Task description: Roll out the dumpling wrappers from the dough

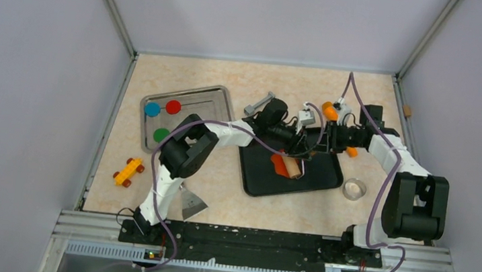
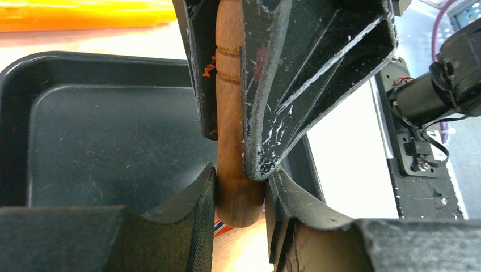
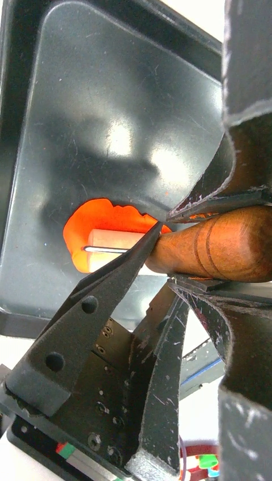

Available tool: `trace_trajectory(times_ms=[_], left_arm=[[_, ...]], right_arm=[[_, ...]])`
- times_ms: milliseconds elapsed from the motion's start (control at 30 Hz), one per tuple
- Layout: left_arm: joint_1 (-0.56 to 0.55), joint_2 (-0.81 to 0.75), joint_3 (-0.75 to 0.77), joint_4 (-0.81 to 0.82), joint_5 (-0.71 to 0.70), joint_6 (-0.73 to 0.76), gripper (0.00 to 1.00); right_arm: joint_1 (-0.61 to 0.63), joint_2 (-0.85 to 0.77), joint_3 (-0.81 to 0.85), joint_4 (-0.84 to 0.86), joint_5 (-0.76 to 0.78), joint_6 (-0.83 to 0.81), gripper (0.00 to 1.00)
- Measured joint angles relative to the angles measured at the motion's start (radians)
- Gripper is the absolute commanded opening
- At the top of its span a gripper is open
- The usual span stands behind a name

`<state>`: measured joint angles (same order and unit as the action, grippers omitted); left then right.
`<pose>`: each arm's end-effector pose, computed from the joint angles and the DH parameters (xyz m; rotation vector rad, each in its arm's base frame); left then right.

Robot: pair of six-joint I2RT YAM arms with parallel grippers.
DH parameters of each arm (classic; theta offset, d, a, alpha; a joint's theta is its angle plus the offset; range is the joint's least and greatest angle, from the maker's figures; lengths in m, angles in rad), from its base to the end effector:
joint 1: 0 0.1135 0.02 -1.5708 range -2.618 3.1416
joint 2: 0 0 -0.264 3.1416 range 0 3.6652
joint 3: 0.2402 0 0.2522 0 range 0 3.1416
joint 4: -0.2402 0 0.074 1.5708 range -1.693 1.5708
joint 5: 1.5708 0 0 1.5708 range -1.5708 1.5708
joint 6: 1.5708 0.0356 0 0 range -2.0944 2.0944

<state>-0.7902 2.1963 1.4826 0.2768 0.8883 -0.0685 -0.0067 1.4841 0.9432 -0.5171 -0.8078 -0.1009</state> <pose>0.3227 -0.3650 0.1717 1.2934 1.6838 -1.4177 0.2866 0.0238 0.2159 -0.3844 2.4022 0.9977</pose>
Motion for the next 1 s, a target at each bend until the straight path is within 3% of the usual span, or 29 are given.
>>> trace_trajectory(times_ms=[533,800,1000], left_arm=[[0.030,-0.195,-0.262,-0.047,-0.093,0.051,0.00],[0.043,-0.260,-0.282,-0.176,-0.124,0.097,0.00],[0.033,-0.251,-0.164,-0.228,-0.146,0.093,0.00]], right_arm=[[0.143,0.070,-0.033,0.098,-0.047,0.132,0.00],[0.191,0.099,0.002,0.089,-0.068,0.182,0.00],[0.125,0.092,0.099,-0.011,-0.087,0.162,0.00]])
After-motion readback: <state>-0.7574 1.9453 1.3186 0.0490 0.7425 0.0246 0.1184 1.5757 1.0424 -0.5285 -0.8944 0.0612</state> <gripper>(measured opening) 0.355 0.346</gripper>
